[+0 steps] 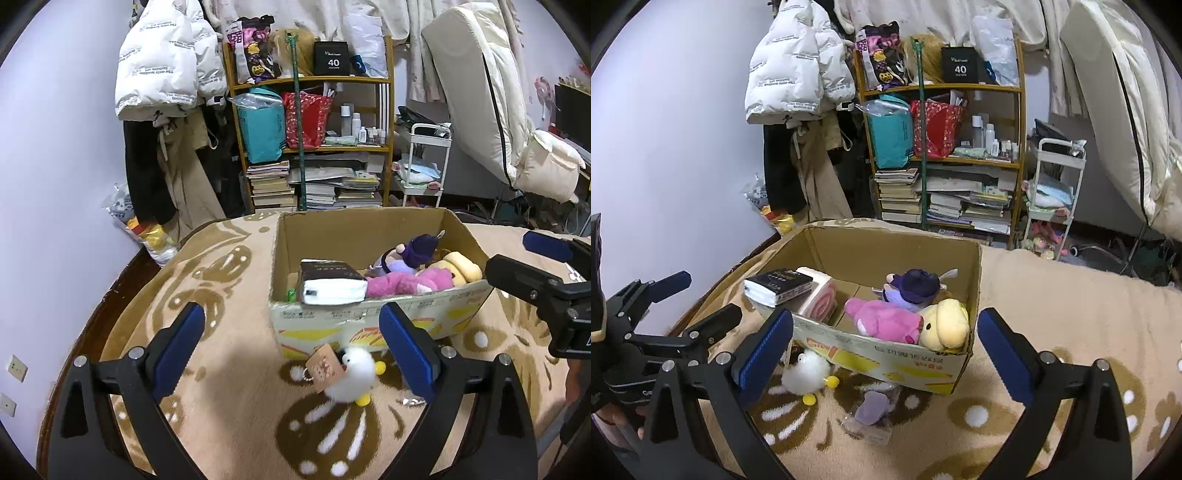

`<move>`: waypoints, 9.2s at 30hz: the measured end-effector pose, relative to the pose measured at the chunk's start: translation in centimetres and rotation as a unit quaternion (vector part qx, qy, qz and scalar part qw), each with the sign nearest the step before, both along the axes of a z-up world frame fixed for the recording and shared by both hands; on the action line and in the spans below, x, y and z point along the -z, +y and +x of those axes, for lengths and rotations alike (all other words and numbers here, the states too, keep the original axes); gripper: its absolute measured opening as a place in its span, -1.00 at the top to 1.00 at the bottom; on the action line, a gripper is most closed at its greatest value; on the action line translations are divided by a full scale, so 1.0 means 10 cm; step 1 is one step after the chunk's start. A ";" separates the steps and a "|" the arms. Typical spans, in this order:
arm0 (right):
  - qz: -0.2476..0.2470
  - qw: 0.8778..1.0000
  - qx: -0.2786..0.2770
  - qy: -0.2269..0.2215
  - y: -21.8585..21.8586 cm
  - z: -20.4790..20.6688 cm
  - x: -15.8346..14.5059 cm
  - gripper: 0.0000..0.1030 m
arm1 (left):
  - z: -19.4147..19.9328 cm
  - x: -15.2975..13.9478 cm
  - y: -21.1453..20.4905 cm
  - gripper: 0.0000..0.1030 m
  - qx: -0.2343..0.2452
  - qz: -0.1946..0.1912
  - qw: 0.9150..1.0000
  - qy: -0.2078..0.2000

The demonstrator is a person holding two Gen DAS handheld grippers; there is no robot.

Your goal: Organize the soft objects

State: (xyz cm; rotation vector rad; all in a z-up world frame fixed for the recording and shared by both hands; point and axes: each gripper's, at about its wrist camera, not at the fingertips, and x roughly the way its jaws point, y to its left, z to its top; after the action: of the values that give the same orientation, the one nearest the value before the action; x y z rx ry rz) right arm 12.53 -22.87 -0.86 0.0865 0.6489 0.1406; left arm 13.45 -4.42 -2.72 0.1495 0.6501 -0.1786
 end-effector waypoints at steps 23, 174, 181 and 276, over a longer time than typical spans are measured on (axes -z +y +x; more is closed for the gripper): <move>-0.022 0.999 0.017 0.033 0.10 -0.47 0.13 -1.00 | -0.49 -0.12 0.22 -0.93 -0.022 0.005 1.000 0.003; -0.045 0.977 0.084 0.190 0.11 0.28 1.46 0.05 | 0.64 1.37 0.05 0.23 0.028 -0.048 0.972 0.230; -0.042 0.978 0.077 0.189 -0.01 0.21 1.35 0.05 | 0.45 1.18 0.03 0.23 0.017 -0.053 0.976 0.210; 0.031 0.994 0.100 -0.009 -0.34 0.29 -0.27 -1.00 | 0.18 -0.47 -0.07 -0.90 0.001 0.005 0.998 -0.064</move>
State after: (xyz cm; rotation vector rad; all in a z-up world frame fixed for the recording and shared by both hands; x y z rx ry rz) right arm 15.41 -26.30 1.86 0.2099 0.6137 -0.0312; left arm 15.23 -5.13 2.00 0.1693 0.5241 -0.1676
